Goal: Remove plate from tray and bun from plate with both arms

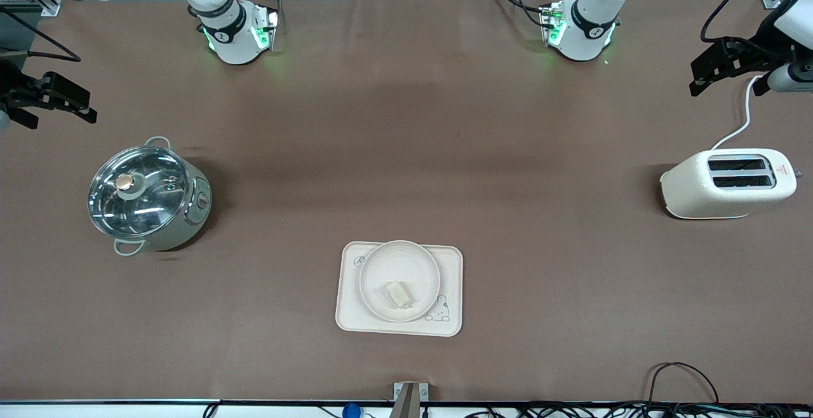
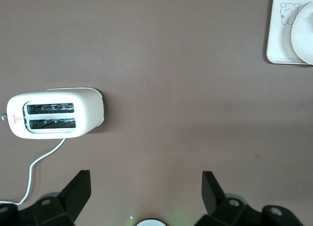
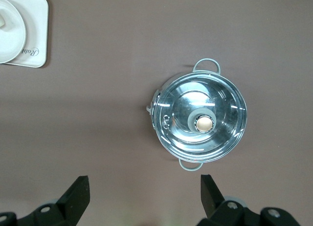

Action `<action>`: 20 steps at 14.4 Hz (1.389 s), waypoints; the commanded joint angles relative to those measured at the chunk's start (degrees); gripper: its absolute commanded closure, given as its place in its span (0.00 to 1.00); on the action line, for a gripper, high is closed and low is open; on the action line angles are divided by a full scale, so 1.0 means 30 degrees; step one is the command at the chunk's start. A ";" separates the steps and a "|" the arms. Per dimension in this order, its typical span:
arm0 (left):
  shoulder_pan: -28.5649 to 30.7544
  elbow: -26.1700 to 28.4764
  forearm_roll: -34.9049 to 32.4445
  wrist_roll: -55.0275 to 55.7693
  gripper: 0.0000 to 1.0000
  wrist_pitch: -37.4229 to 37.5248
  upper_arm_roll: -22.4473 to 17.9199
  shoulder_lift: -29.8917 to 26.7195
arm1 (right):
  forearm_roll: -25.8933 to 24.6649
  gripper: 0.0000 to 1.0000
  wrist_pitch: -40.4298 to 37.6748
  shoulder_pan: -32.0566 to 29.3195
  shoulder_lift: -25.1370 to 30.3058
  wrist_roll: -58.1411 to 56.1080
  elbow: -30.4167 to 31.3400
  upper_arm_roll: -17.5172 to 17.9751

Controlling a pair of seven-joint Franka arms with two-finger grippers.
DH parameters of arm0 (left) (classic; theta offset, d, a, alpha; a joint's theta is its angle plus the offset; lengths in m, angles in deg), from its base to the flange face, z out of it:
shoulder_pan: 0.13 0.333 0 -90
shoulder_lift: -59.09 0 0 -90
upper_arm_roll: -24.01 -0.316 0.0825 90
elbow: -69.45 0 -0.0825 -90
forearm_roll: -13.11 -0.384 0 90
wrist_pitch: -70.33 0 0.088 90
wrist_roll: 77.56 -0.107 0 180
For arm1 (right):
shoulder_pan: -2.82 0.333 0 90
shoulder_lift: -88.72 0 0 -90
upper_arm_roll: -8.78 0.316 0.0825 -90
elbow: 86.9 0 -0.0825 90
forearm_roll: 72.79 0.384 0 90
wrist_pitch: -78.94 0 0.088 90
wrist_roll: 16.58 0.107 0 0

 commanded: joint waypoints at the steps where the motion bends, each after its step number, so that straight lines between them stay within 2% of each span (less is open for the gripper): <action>1: -0.0010 -0.0263 0.0077 -0.0277 0.00 0.0382 -0.0054 -0.0049 | -0.0412 0.00 0.0095 0.0190 0.0397 0.0219 0.0220 0.0097; 12: 0.0166 -0.0644 0.0106 -0.0394 0.00 0.0266 -0.0229 0.0681 | -0.0383 0.00 -0.0050 0.0044 0.0398 0.0280 0.0249 -0.0078; 16: 0.0166 -0.0673 0.0135 -0.0424 0.00 0.0061 -0.0259 0.1531 | -0.0383 0.00 -0.0343 -0.1128 0.0427 0.1268 0.0132 -0.0137; 18: 0.0166 -0.1313 0.0106 -0.0220 0.00 -0.0174 -0.0288 0.2201 | -0.0412 0.00 -0.0812 -0.1274 0.0544 0.1627 -0.0043 -0.0138; 20: 0.0166 -0.2718 0.0077 -0.0043 0.00 -0.0175 -0.0317 0.3489 | -0.0412 0.00 -0.0841 -0.1392 0.0486 0.1715 -0.0160 -0.0108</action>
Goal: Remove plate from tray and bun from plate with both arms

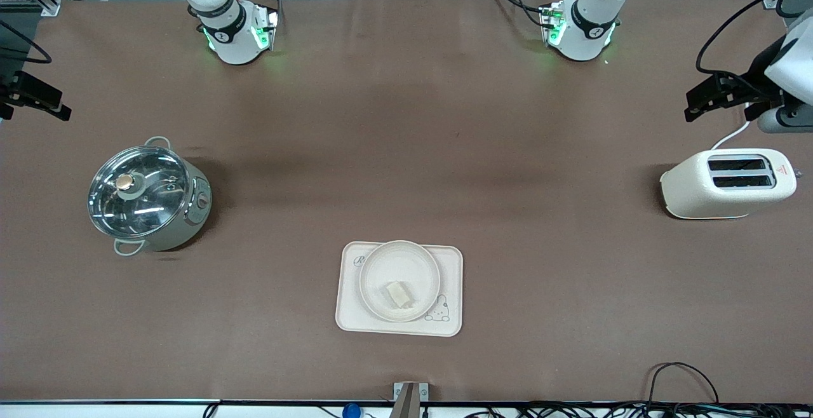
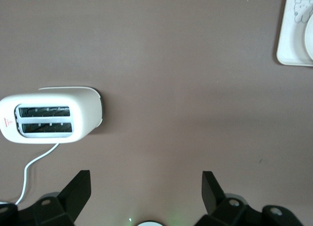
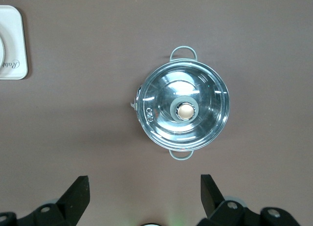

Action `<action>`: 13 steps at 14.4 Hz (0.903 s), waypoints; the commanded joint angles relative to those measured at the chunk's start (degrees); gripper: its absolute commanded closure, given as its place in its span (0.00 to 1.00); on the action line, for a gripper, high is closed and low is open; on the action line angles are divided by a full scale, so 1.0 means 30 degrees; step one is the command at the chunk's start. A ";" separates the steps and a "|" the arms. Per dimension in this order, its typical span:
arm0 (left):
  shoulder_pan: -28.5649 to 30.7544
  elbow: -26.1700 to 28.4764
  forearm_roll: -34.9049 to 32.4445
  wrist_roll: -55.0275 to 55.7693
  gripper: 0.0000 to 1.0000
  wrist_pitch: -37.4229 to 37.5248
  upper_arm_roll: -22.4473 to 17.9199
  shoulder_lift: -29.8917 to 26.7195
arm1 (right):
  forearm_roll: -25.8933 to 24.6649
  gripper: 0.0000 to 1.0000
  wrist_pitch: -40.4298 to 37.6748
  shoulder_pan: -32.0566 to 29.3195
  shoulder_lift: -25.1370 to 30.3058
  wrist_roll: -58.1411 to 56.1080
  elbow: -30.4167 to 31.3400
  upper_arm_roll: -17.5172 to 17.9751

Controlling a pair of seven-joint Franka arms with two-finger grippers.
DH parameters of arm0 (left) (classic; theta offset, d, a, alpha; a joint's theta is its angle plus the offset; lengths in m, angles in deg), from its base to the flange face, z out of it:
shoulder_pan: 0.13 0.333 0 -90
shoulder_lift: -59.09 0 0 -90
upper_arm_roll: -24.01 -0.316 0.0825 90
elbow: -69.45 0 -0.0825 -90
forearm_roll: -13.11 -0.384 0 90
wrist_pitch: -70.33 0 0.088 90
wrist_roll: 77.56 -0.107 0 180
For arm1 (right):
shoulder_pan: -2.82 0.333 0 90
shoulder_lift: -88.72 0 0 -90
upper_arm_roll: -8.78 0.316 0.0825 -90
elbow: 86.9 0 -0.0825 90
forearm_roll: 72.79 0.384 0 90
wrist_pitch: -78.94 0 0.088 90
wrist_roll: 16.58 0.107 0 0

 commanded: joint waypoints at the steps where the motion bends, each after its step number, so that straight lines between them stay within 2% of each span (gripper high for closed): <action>1: -0.0007 -0.2231 0.0019 0.0075 0.00 0.0227 -0.0143 0.1816 | -0.0274 0.00 -0.0336 -0.0231 0.0330 0.0524 -0.0145 0.0267; 4: 0.0052 -0.2322 0.0077 0.0105 0.00 0.0227 -0.0319 0.2374 | -0.0274 0.00 -0.0630 -0.0377 0.0359 0.0931 -0.0118 0.0238; 6: 0.0139 -0.2293 0.0077 0.0076 0.00 0.0227 -0.0377 0.2464 | -0.0245 0.00 -0.0950 -0.0233 0.0359 0.2567 -0.0176 0.0354; 13: 0.0198 -0.2263 0.0019 -0.0188 0.00 -0.0474 -0.0377 0.2697 | -0.0186 0.00 -0.1215 0.0208 0.0330 0.2780 -0.0235 0.0414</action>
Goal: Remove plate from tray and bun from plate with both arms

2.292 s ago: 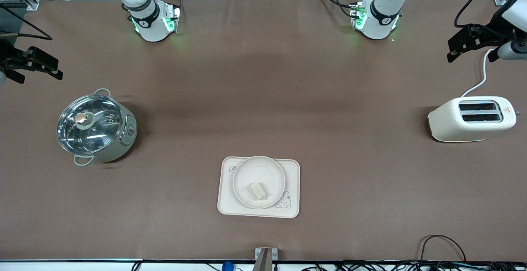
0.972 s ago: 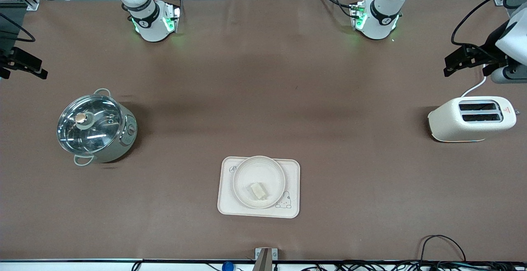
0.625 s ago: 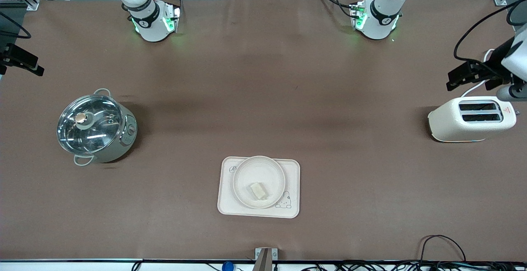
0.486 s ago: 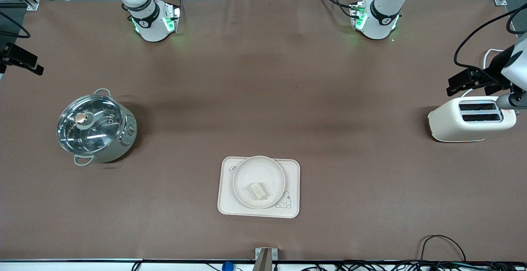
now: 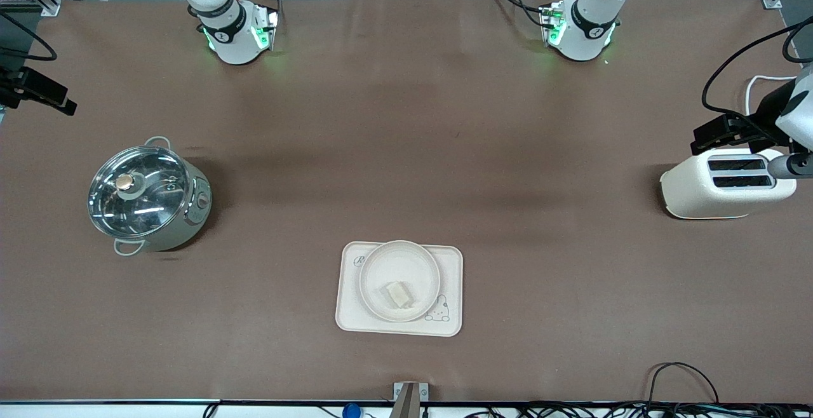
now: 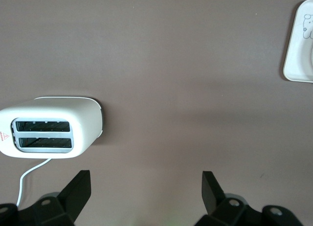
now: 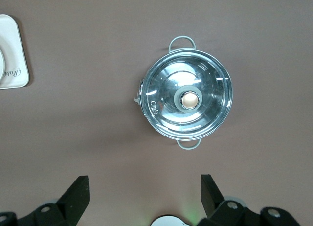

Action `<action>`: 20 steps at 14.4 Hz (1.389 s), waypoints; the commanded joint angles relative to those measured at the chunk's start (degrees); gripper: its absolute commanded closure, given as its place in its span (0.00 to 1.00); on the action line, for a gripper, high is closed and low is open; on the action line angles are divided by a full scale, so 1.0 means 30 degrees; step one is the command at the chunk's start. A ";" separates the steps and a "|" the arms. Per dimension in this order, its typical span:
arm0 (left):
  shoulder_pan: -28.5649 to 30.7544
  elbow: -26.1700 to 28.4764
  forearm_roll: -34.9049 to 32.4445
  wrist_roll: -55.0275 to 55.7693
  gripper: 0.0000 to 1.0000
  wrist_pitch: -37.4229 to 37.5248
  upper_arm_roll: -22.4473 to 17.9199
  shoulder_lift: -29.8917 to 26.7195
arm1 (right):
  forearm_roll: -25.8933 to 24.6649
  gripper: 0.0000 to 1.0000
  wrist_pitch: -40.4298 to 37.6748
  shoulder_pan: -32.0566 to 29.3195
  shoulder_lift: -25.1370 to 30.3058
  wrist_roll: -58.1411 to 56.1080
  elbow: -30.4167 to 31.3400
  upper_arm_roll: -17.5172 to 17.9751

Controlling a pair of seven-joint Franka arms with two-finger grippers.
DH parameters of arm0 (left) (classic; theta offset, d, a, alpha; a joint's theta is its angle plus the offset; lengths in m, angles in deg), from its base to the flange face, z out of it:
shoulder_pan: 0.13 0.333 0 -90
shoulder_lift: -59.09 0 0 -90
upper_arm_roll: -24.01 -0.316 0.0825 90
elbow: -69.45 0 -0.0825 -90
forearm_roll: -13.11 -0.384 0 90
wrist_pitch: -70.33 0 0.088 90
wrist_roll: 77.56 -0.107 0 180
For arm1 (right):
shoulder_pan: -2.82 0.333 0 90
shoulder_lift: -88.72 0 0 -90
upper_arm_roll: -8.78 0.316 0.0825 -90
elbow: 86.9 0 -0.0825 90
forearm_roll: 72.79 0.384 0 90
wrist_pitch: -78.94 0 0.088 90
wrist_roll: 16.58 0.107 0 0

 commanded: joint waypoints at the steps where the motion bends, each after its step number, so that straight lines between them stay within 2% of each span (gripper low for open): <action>1: -0.0018 -0.0339 0.0019 -0.0216 0.00 -0.0489 -0.0062 0.0342 | -0.0185 0.00 -0.0353 0.0015 0.0277 0.0387 0.0057 0.0063; 10: -0.0193 -0.0339 0.0019 -0.0187 0.00 -0.1253 -0.0062 0.0518 | 0.0195 0.00 -0.0353 0.0190 0.0248 0.0416 0.0115 0.0121; 15: -0.0340 -0.0339 -0.0772 -0.0216 0.00 -0.1517 0.0055 0.0547 | 0.1745 0.00 0.0113 0.1126 0.0190 0.0650 0.0291 0.0092; 20: -0.0281 -0.0339 -0.0772 -0.0246 0.00 -0.2248 0.0085 0.0752 | 0.3242 0.00 0.2516 0.2532 -0.1126 0.4194 0.0349 0.0092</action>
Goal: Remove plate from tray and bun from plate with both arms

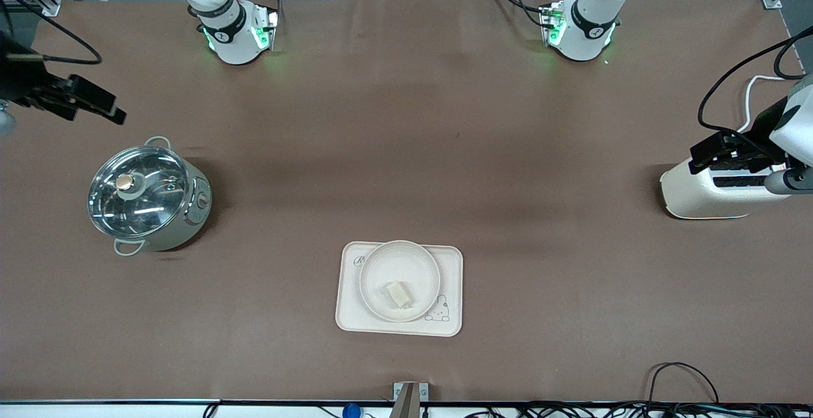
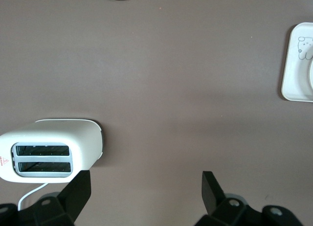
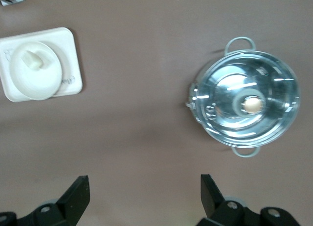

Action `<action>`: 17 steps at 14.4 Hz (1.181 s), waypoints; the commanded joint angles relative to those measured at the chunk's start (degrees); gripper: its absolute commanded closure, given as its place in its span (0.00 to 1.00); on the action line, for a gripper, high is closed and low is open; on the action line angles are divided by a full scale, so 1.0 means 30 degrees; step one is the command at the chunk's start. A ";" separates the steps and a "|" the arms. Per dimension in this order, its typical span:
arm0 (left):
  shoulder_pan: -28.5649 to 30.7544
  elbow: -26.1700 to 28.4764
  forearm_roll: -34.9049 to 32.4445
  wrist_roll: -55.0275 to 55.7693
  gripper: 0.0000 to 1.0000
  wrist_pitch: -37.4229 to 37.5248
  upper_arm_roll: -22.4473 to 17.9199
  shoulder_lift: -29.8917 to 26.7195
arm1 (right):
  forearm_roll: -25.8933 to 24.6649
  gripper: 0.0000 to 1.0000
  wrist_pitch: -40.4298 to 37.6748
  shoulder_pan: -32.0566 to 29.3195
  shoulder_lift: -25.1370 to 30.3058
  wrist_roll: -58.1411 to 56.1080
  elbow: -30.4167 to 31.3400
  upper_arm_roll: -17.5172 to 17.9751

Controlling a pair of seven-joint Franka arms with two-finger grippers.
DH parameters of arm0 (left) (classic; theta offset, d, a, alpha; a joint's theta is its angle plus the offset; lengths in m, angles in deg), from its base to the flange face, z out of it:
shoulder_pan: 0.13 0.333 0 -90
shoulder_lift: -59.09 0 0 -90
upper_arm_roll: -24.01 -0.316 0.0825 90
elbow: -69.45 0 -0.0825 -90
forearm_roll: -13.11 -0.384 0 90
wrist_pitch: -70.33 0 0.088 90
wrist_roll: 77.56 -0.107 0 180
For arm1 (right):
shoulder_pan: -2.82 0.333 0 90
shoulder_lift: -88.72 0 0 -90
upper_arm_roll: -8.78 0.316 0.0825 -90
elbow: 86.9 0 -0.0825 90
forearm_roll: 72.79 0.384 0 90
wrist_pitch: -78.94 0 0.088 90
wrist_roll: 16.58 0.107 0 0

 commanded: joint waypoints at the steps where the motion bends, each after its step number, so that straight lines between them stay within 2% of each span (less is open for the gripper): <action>1: -0.0091 -0.0339 -0.0422 -0.0225 0.00 -0.0314 0.0027 0.0277 | 0.0469 0.00 0.0971 0.0979 -0.0819 0.1548 0.0259 -0.0048; 3: -0.0091 -0.0339 -0.0422 -0.0225 0.00 -0.0489 0.0027 0.0277 | 0.0469 0.00 0.2053 0.1625 -0.0909 0.2777 0.1135 -0.0048; 5: -0.0091 -0.0339 -0.0422 -0.0225 0.00 -0.0578 0.0027 0.0306 | 0.1400 0.00 0.3430 0.2096 -0.1346 0.3252 0.2161 -0.0048; 8: -0.0091 -0.0339 -0.0422 -0.0225 0.00 -0.0723 0.0027 0.0423 | 0.1641 0.00 0.4923 0.3294 -0.2927 0.3513 0.2195 -0.0077; 10: -0.0091 -0.0339 -0.0422 -0.0225 0.00 -0.0783 0.0027 0.0453 | 0.1641 0.00 0.6592 0.4289 -0.4069 0.6023 0.2224 -0.0077; 14: -0.0120 -0.0339 -0.0422 -0.0225 0.00 -0.0842 0.0057 0.0482 | 0.1524 0.00 1.2237 0.6604 -0.7346 0.7559 0.2224 -0.0106; 15: -0.0120 -0.0310 -0.0422 -0.0225 0.00 -0.0842 0.0057 0.0482 | 0.1437 0.00 1.3965 0.6841 -0.8283 0.7501 0.2224 -0.0106; 17: -0.0091 -0.0310 -0.0393 -0.0225 0.00 -0.0842 0.0057 0.0482 | 0.1465 0.00 1.5560 0.6814 -0.9517 0.7324 0.1933 -0.0077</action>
